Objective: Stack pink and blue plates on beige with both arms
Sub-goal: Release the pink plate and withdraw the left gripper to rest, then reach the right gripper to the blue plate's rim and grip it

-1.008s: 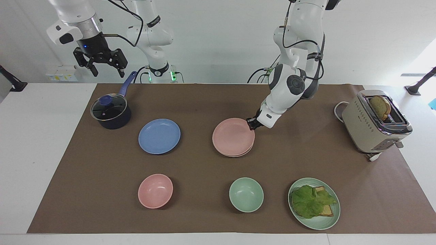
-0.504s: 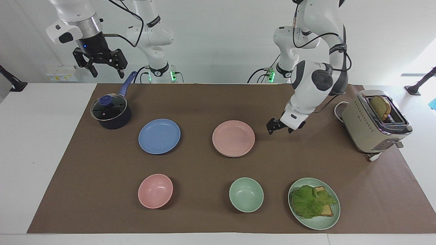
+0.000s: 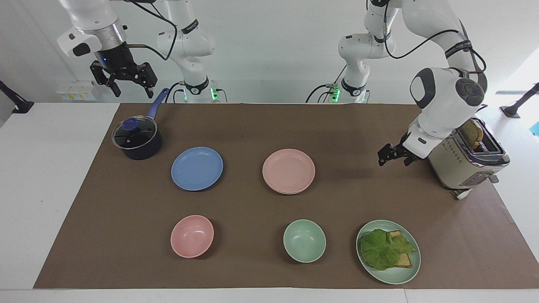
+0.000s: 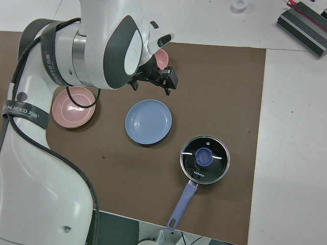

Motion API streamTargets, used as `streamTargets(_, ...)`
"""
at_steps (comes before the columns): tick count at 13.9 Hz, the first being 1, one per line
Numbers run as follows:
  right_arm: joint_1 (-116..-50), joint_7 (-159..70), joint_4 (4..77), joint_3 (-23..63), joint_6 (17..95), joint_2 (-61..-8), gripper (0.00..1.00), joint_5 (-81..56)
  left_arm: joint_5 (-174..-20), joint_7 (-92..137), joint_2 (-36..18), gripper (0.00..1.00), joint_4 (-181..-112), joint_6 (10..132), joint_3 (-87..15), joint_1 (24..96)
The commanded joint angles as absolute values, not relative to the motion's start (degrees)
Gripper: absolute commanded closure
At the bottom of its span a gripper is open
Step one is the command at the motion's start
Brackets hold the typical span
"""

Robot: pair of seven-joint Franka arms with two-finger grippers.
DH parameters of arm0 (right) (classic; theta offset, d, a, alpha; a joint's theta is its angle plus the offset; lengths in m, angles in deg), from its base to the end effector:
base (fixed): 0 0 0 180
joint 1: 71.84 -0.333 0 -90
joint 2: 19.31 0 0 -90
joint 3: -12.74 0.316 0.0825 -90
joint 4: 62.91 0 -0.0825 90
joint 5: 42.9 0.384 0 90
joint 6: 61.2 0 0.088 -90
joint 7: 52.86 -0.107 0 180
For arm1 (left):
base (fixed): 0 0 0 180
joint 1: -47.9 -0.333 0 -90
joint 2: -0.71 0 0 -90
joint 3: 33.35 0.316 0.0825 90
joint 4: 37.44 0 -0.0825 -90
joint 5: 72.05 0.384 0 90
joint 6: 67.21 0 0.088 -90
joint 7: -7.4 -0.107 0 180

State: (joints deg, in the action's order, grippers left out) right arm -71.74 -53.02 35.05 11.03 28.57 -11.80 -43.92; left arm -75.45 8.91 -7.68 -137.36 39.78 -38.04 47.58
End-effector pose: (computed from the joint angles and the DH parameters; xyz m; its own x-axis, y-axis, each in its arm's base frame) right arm 0.5115 -0.0191 0.6285 0.9993 -0.0341 -0.0119 -0.0340 -0.9993 0.0139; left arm 0.6018 -0.0482 0.4827 0.9992 -0.0320 -0.0250 -0.0303 -0.9973 0.0676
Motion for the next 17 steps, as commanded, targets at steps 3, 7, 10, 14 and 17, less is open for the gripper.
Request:
streamTargets(3,-71.2,-47.1,45.7,11.1,40.0,-11.4,0.00,-42.9,-70.4,7.6,-6.0,0.00,-126.5,27.0,-37.7,48.2)
streamTargets(7,-71.1,-44.6,52.6,11.1,49.0,-14.9,0.00,-42.9,-70.6,7.7,-3.9,0.00,-122.3,19.1,-37.0,48.0)
streamTargets(10,-71.2,-41.5,55.5,11.1,55.1,-18.3,0.00,-42.9,-71.5,8.0,-1.7,0.00,-122.1,19.4,-36.4,46.8)
streamTargets(14,-71.1,-41.6,61.2,11.1,63.7,-21.5,0.00,-42.8,-71.5,8.0,-0.8,0.00,-122.6,19.2,-36.6,46.8)
streamTargets(17,-71.1,-41.4,62.5,11.1,66.2,-24.0,0.00,-41.2,-71.4,7.8,-0.7,0.00,-122.6,19.4,-36.7,46.8)
